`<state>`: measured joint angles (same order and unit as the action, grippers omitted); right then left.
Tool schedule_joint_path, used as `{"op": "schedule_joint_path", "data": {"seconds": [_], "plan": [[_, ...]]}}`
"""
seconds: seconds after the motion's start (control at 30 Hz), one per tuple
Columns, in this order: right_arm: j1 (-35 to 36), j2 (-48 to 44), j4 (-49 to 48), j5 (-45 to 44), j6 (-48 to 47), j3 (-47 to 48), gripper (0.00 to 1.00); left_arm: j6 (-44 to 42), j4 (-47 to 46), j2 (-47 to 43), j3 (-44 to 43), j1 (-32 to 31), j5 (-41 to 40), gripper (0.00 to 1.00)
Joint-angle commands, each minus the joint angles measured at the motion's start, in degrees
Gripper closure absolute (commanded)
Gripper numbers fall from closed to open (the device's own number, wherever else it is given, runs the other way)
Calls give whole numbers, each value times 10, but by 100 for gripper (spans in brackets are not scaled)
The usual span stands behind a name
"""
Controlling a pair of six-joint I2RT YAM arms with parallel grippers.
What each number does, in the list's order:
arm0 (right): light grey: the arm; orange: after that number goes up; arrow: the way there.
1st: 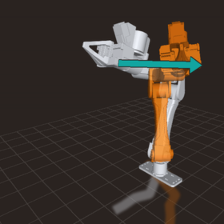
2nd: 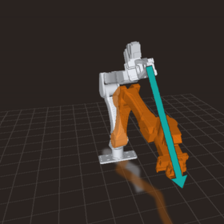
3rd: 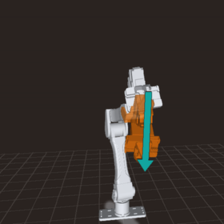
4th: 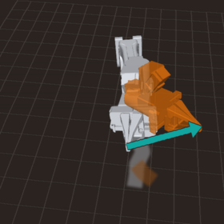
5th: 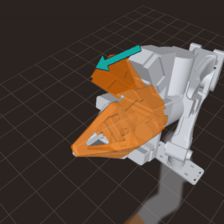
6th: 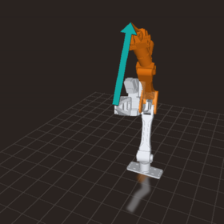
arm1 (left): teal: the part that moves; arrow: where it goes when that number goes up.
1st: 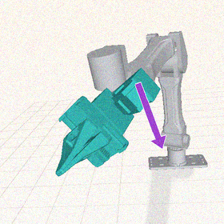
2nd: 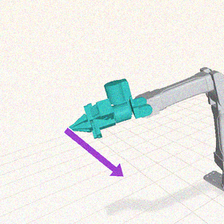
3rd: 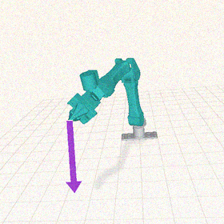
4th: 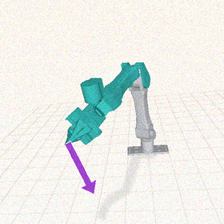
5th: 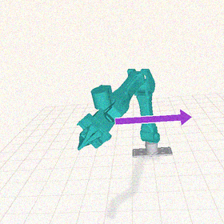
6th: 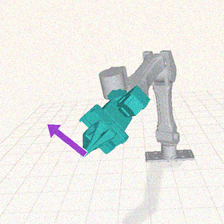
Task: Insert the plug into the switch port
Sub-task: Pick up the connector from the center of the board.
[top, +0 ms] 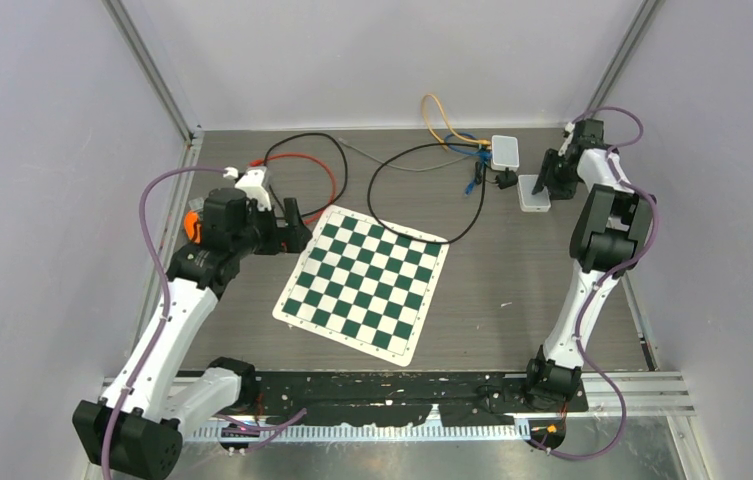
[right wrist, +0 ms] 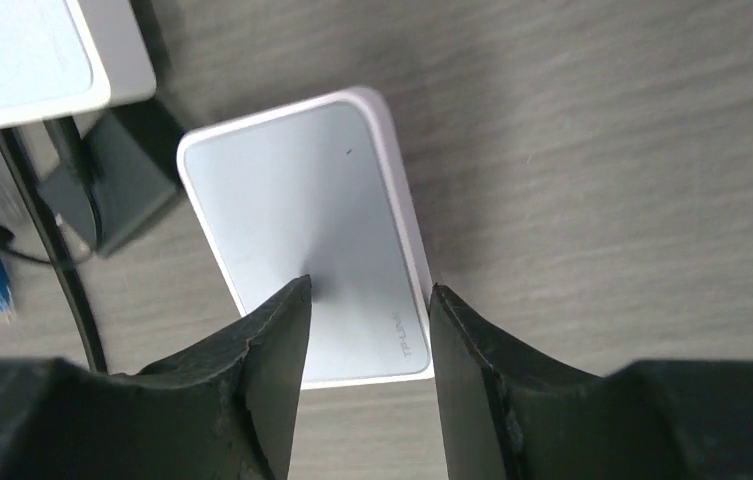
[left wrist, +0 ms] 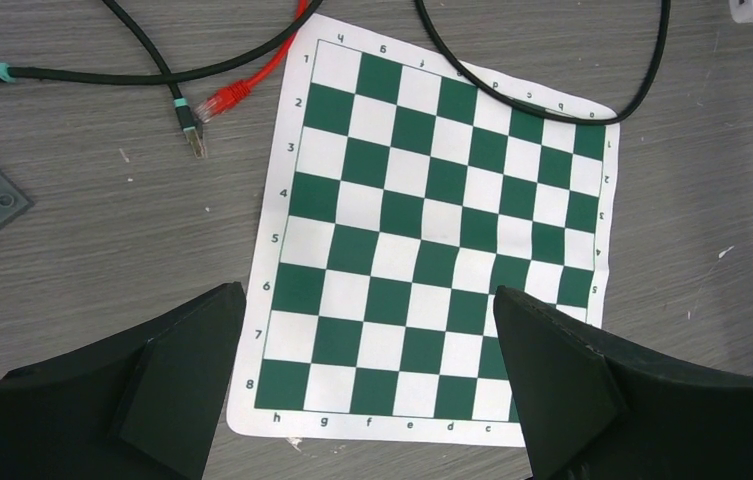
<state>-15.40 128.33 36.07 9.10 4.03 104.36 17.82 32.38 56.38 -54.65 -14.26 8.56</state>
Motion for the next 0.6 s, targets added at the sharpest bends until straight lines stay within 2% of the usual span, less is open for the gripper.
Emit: {"op": "schedule_joint_path", "data": {"seconds": [0.0, 0.17, 0.27, 0.3, 0.47, 0.57], "plan": [[24, -59, 50, -36, -36, -55, 50, 13, -29, -25, 8, -2, 2, 0], [37, -111, 70, -53, -51, -139, 52, 15, -25, -39, 14, -2, 21, 0], [36, -186, 22, -70, -27, -204, 50, 14, -26, -57, 27, -2, 14, 0], [33, -197, 14, -74, -21, -221, 48, 12, -25, -61, 31, -2, 15, 0], [29, -221, -36, -45, 7, -198, 26, 10, -18, -70, 36, -2, 13, 0], [29, -200, -61, -42, 8, -155, 24, 10, -18, -72, 31, -2, 18, 0]]}}
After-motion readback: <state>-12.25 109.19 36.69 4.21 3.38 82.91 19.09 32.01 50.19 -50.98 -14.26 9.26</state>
